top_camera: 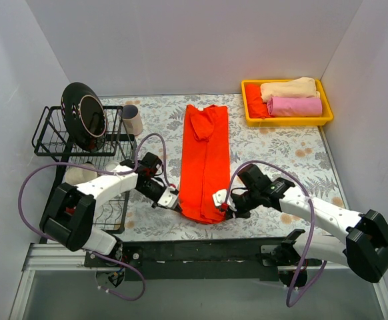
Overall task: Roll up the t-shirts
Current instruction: Roll the T-shirt to the center of the board.
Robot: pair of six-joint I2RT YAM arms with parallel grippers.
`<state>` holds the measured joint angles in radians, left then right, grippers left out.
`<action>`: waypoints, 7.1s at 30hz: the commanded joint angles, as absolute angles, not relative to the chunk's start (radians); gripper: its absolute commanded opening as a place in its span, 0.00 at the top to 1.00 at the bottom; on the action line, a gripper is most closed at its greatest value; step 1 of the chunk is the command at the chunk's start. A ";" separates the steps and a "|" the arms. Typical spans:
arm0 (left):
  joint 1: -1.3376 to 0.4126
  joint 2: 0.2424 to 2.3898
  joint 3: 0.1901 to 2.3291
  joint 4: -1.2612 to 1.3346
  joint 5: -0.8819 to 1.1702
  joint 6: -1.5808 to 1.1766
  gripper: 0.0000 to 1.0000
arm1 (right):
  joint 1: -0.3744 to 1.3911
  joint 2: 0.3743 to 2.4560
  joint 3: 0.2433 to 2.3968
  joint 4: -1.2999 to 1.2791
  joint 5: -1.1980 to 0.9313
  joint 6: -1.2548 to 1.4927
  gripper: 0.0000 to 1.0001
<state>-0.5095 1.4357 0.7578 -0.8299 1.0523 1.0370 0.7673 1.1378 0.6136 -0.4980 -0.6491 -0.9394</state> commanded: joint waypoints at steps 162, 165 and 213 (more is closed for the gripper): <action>-0.571 1.597 0.844 -0.336 0.974 -0.274 1.00 | 0.624 1.014 0.509 -0.279 -0.646 -1.049 0.33; -0.543 1.600 0.850 -0.292 1.022 -0.351 1.00 | 0.646 1.014 0.486 -0.235 -0.626 -1.013 0.32; -0.370 1.395 0.693 -0.158 1.046 -0.454 0.58 | 0.897 1.292 0.497 0.177 -0.182 -0.764 0.78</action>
